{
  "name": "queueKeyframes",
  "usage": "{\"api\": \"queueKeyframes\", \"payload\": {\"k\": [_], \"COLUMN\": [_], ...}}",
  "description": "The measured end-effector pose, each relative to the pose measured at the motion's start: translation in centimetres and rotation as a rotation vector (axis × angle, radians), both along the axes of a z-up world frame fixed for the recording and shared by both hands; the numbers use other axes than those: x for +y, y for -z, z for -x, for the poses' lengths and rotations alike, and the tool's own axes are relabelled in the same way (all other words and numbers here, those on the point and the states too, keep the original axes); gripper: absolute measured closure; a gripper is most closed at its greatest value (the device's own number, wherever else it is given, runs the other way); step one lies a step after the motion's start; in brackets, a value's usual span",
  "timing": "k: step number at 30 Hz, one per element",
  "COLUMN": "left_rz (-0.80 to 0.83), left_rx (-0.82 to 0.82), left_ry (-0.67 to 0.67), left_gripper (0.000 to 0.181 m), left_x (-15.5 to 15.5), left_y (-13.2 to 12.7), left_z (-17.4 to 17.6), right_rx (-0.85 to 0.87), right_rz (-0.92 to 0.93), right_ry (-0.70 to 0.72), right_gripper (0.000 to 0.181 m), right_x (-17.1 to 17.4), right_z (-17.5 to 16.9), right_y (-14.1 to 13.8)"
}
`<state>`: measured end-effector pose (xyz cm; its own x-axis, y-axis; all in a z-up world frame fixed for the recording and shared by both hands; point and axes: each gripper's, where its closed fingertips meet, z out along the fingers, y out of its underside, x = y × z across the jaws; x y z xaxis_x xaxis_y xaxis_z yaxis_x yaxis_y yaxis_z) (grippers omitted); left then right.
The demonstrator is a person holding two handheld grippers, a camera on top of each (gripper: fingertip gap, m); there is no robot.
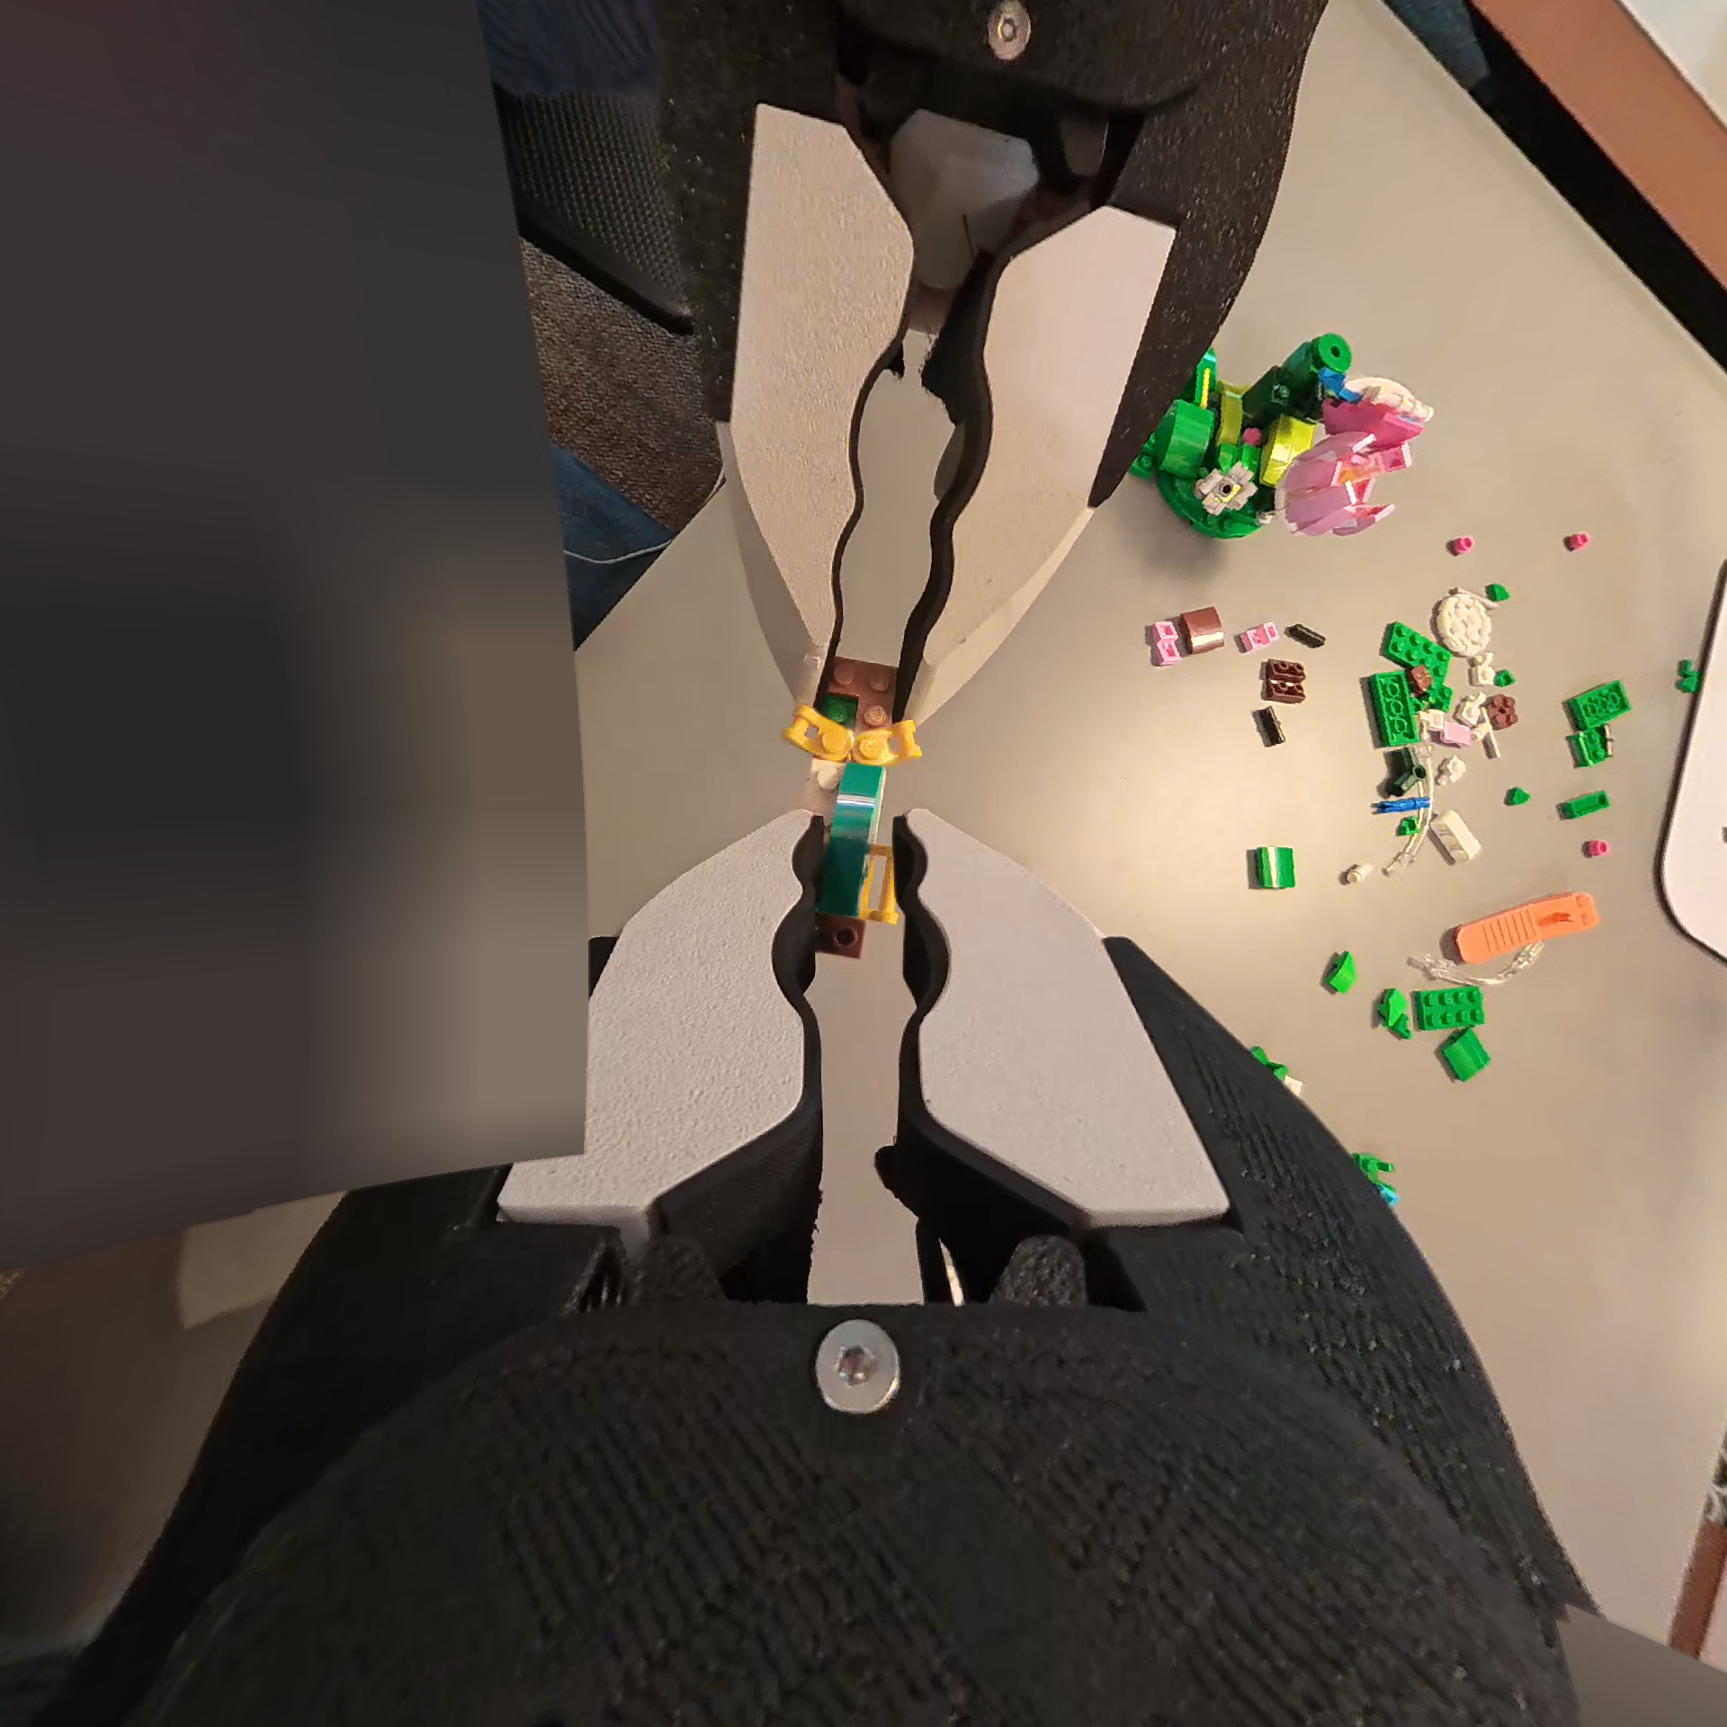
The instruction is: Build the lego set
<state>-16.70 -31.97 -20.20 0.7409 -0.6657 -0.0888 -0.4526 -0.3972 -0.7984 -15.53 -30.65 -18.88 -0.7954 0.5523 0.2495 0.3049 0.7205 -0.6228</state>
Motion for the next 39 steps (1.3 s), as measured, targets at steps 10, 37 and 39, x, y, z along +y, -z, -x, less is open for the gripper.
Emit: {"api": "queueKeyframes", "payload": {"k": [10,37,39], "left_rz": [-0.038,-0.049,-0.046], "left_rx": [-0.111,-0.26,-0.268], "left_ry": [-0.13,-0.181,-0.177], "left_gripper": [0.166,0.166,0.166], "left_x": [0.5,0.0,0.0], "left_y": [-2.1,-4.2,-4.2], "left_z": [2.4,3.6,3.6], "right_rx": [0.39,0.82,0.819], "right_rz": [-0.202,-0.996,-0.995], "right_ry": [-0.013,-0.028,-0.03], "right_gripper": [0.145,0.16,0.16], "right_x": [1.0,1.5,1.5], "right_z": [1.2,5.7,5.7], "right_y": [-4.1,-3.6,-3.6]}}
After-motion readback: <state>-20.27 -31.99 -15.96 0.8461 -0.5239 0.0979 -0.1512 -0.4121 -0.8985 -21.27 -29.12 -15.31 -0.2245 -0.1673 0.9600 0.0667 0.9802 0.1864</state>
